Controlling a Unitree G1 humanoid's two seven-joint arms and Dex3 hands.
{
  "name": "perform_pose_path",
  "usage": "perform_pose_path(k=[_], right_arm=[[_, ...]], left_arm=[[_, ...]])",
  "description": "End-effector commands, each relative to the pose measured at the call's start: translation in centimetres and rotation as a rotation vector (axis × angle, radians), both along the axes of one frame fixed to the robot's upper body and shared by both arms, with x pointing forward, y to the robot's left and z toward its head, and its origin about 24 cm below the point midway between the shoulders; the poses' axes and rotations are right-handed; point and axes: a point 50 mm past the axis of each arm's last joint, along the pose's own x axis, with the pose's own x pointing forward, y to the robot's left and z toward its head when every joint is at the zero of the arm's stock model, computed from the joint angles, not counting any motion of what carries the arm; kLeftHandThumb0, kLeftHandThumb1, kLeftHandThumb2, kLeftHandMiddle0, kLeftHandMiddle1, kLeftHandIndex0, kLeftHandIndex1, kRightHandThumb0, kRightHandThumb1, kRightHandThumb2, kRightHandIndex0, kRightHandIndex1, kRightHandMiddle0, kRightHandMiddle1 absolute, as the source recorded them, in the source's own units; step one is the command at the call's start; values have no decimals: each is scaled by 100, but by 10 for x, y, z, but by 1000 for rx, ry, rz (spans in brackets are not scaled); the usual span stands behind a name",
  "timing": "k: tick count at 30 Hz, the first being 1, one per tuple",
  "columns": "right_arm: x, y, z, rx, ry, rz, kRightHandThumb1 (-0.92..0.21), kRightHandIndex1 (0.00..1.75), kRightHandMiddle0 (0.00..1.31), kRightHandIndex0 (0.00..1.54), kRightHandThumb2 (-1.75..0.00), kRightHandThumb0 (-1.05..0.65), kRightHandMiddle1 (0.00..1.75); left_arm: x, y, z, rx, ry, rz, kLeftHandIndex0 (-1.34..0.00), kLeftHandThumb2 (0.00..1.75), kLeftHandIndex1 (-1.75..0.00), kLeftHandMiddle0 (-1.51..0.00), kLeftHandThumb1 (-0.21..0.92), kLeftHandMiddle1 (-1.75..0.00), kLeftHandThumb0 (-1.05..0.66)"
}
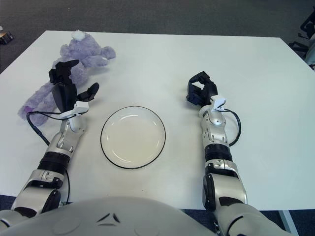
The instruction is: Put the doll into the plate.
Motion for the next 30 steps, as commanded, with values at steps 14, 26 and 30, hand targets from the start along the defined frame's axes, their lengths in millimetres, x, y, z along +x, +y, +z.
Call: perform_pose_path(k=[14,26,30], right_arm=[[-21,2,-44,21,199,-11,-55,175,43,99,-102,-41,175],[-19,4,-45,20,203,-4,-55,175,44,98,-103,-41,175],[-19,4,-45,21,202,-2,-55,175,44,97,-103,-41,175]], left_arm=[[-1,14,-24,359,200,194,0,41,-35,0,76,-3,-100],[14,25,-33,421,259,284,0,36,-21,0,71,0,-101],[18,27,-36,419,268,309,0,35,-16,0,70,0,-102]])
